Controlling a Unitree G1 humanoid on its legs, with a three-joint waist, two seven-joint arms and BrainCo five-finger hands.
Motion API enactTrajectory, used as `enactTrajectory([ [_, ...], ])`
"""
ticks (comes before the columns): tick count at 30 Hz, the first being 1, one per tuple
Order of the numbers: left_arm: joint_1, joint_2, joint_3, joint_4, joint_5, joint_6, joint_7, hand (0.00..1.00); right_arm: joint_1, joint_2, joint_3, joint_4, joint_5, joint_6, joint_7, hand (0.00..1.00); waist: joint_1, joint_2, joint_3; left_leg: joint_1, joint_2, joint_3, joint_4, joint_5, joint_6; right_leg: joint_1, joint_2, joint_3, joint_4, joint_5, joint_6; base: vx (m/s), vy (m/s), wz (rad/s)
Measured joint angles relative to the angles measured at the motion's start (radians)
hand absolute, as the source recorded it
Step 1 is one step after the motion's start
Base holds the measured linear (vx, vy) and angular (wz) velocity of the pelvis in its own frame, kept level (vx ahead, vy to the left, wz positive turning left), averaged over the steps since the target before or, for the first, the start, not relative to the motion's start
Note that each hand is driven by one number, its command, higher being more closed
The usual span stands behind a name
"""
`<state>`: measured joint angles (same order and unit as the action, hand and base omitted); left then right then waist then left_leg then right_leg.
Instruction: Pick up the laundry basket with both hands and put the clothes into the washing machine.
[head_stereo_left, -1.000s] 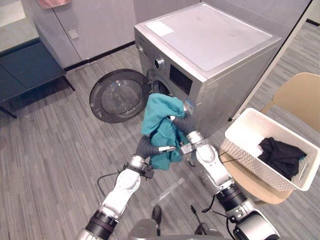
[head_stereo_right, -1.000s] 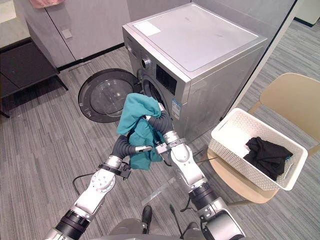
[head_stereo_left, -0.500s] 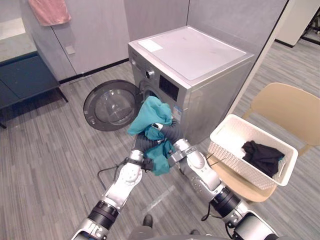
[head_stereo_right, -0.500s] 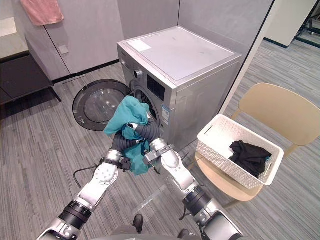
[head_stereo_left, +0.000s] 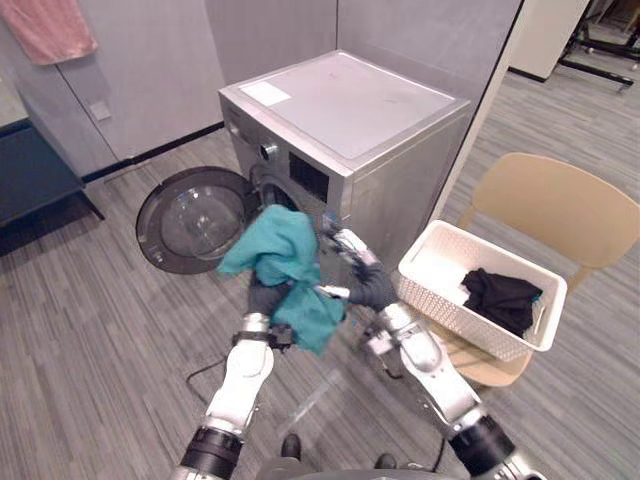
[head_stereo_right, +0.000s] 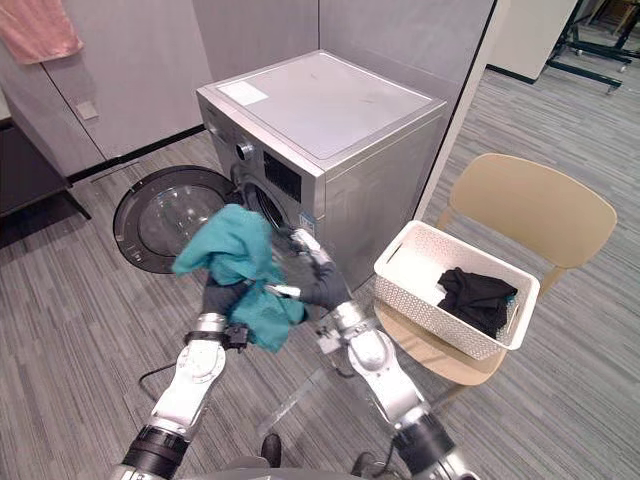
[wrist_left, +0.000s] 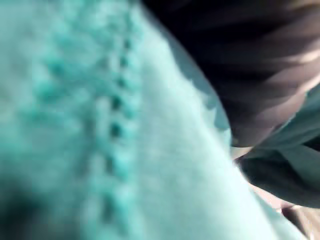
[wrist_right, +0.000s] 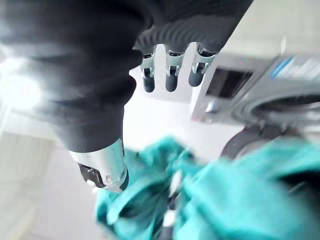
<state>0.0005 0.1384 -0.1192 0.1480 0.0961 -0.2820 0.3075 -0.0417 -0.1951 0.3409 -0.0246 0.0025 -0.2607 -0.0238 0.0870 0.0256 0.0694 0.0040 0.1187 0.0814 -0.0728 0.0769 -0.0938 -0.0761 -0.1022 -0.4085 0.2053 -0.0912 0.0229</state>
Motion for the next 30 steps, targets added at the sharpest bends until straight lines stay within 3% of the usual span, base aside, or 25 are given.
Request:
enactTrajectory([
  [5, 0.117, -0.001, 0.071, 0.023, -0.055, 0.000, -0.016, 1.00, 0.142, -0.041, -0.109, 0.029, -0.094, 0.005, 0.001, 0.00, -0.016, -0.001, 0.000, -0.019, -0.001, -0.001, 0.004, -0.005, 0.005, -0.018, -0.004, -0.001, 0.004, -0.016, 0.013, 0.04, -0.008, 0.02],
  [8, 0.137, -0.003, 0.074, 0.129, -0.065, 0.001, -0.050, 1.00, 0.184, -0.039, -0.122, 0.175, -0.096, 0.014, 0.009, 0.00, -0.019, -0.003, 0.004, -0.072, -0.009, -0.032, 0.023, -0.006, 0.006, -0.053, -0.022, -0.030, 0.046, -0.040, 0.015, -0.01, -0.019, 0.30],
  [11, 0.139, -0.021, 0.075, 0.234, -0.069, 0.003, -0.080, 1.00, 0.193, -0.016, -0.169, 0.371, -0.097, 0.049, 0.006, 0.00, -0.018, -0.010, 0.017, -0.151, -0.036, -0.102, 0.065, -0.011, 0.016, -0.089, -0.079, -0.117, 0.132, -0.098, 0.024, 0.00, -0.021, 0.90],
  [12, 0.147, -0.021, 0.078, 0.266, -0.089, 0.008, -0.090, 1.00, 0.187, -0.005, -0.187, 0.452, -0.107, 0.054, 0.002, 0.00, -0.018, -0.013, 0.033, -0.175, -0.041, -0.075, 0.079, -0.032, 0.077, -0.084, -0.106, -0.166, 0.150, -0.116, 0.024, 0.00, -0.008, 1.08],
  [13, 0.155, -0.023, 0.083, 0.275, -0.093, 0.013, -0.091, 1.00, 0.184, -0.001, -0.188, 0.480, -0.114, 0.056, 0.000, 0.00, -0.017, -0.015, 0.034, -0.185, -0.039, -0.039, 0.080, -0.043, 0.116, -0.082, -0.116, -0.185, 0.148, -0.117, 0.026, 0.02, -0.001, 1.14],
  [14, 0.164, -0.034, 0.092, 0.296, -0.104, 0.018, -0.092, 1.00, 0.181, 0.008, -0.190, 0.528, -0.134, 0.065, -0.008, 0.00, -0.019, -0.020, 0.038, -0.196, -0.023, 0.069, 0.085, -0.059, 0.144, -0.075, -0.136, -0.227, 0.137, -0.109, 0.022, 0.10, 0.028, 1.13],
  [15, 0.171, -0.050, 0.092, 0.299, -0.106, 0.023, -0.094, 1.00, 0.167, 0.009, -0.204, 0.581, -0.144, 0.075, -0.018, 0.00, -0.020, -0.009, 0.059, -0.201, 0.006, 0.182, 0.101, -0.050, 0.135, -0.061, -0.150, -0.265, 0.141, -0.108, 0.027, 0.13, 0.031, 1.09],
  [16, 0.175, -0.056, 0.091, 0.301, -0.106, 0.023, -0.098, 1.00, 0.160, 0.012, -0.209, 0.604, -0.143, 0.076, -0.020, 0.00, -0.017, 0.001, 0.065, -0.201, 0.017, 0.208, 0.109, -0.026, 0.118, -0.051, -0.152, -0.287, 0.142, -0.107, 0.029, 0.16, 0.045, 0.96],
  [17, 0.180, -0.062, 0.091, 0.326, -0.106, 0.023, -0.112, 1.00, 0.142, 0.023, -0.222, 0.654, -0.143, 0.085, -0.023, 0.00, -0.015, 0.010, 0.071, -0.204, 0.019, 0.214, 0.113, 0.015, 0.066, -0.034, -0.158, -0.315, 0.144, -0.111, 0.043, 0.12, 0.035, 0.67],
  [19, 0.185, -0.057, 0.092, 0.377, -0.105, 0.028, -0.115, 1.00, 0.125, 0.045, -0.229, 0.688, -0.141, 0.091, -0.025, 0.00, -0.016, -0.002, 0.079, -0.204, -0.013, 0.185, 0.111, 0.010, 0.068, 0.003, -0.173, -0.353, 0.125, -0.100, 0.064, 0.17, 0.093, 0.75],
  [22, 0.207, -0.059, 0.090, 0.394, -0.105, 0.042, -0.135, 1.00, 0.106, 0.094, -0.255, 0.707, -0.139, 0.094, -0.032, 0.00, -0.015, -0.047, 0.105, -0.206, -0.084, 0.150, 0.204, -0.097, 0.100, 0.046, -0.287, -0.383, 0.226, -0.138, 0.127, 0.18, 0.140, 0.66],
  [23, 0.219, -0.064, 0.089, 0.394, -0.105, 0.047, -0.139, 1.00, 0.108, 0.098, -0.256, 0.710, -0.138, 0.096, -0.035, 0.00, -0.019, -0.053, 0.107, -0.205, -0.107, 0.127, 0.249, -0.139, 0.113, 0.053, -0.343, -0.369, 0.305, -0.141, 0.126, 0.21, 0.155, 0.66],
  [24, 0.229, -0.064, 0.090, 0.394, -0.104, 0.048, -0.151, 1.00, 0.109, 0.098, -0.255, 0.709, -0.134, 0.098, -0.038, 0.00, -0.020, -0.053, 0.108, -0.197, -0.132, 0.109, 0.300, -0.182, 0.127, 0.040, -0.399, -0.320, 0.418, -0.124, 0.071, 0.24, 0.161, 0.61],
  [25, 0.237, -0.062, 0.090, 0.393, -0.104, 0.049, -0.153, 1.00, 0.111, 0.098, -0.252, 0.709, -0.130, 0.103, -0.038, 0.00, -0.019, -0.051, 0.109, -0.190, -0.141, 0.098, 0.323, -0.204, 0.132, 0.019, -0.422, -0.270, 0.490, -0.099, 0.008, 0.33, 0.228, 0.50],
  [26, 0.237, -0.053, 0.091, 0.383, -0.104, 0.053, -0.153, 1.00, 0.112, 0.100, -0.246, 0.709, -0.130, 0.113, -0.038, 0.00, -0.020, -0.044, 0.115, -0.167, -0.148, 0.072, 0.343, -0.240, 0.152, -0.048, -0.428, -0.140, 0.612, -0.037, -0.091, 0.35, 0.203, 0.47],
  [27, 0.239, -0.045, 0.091, 0.367, -0.104, 0.055, -0.153, 1.00, 0.117, 0.110, -0.243, 0.709, -0.126, 0.112, -0.036, 0.00, -0.025, -0.034, 0.125, -0.148, -0.146, 0.044, 0.346, -0.257, 0.160, -0.105, -0.375, -0.022, 0.694, -0.087, -0.037, 0.35, 0.177, 0.53],
  [30, 0.231, -0.020, 0.085, 0.350, -0.105, 0.055, -0.152, 1.00, 0.102, 0.108, -0.233, 0.705, -0.085, 0.108, -0.030, 0.00, -0.052, -0.045, 0.149, -0.061, -0.153, -0.002, 0.292, -0.275, 0.167, -0.221, -0.229, 0.054, 0.705, -0.197, 0.008, 0.31, 0.057, 0.54],
])
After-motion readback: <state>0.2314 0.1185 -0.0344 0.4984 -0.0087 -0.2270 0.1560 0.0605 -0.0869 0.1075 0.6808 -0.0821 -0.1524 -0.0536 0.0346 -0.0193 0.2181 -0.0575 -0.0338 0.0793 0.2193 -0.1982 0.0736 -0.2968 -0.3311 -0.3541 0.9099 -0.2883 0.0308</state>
